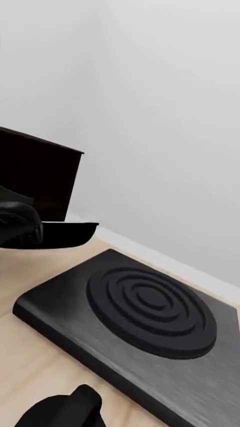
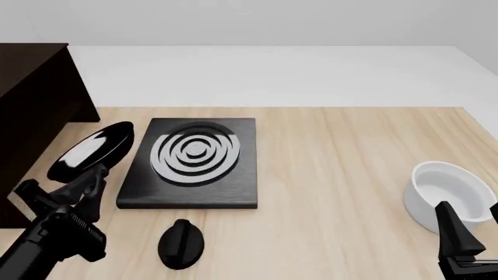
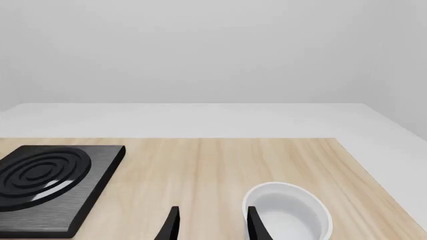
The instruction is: Put the frying pan under the cabinet shelf.
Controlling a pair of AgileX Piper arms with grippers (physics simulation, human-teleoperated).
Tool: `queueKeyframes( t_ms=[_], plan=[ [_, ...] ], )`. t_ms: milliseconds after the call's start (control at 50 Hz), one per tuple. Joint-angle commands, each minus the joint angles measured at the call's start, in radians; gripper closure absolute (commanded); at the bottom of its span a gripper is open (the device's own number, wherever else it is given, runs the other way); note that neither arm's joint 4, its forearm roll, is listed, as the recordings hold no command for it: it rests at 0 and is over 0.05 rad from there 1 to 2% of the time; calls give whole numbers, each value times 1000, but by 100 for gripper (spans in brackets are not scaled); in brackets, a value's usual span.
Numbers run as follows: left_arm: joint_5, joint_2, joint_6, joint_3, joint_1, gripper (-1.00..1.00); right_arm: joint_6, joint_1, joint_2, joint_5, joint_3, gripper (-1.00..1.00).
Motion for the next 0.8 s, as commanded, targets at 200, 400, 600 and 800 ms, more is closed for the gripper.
queueKeyframes(
  t_ms=[200,400,600,800],
  plan=[
    [-296,283,10,0,38,100,0,0,0,0,0,-100],
    [-293,283,15,0,61,100,0,0,0,0,0,-100],
    [-301,299,9,0,69,100,0,0,0,0,0,-100],
    [-302,305,13,0,99,100,0,0,0,0,0,-100]
  ],
)
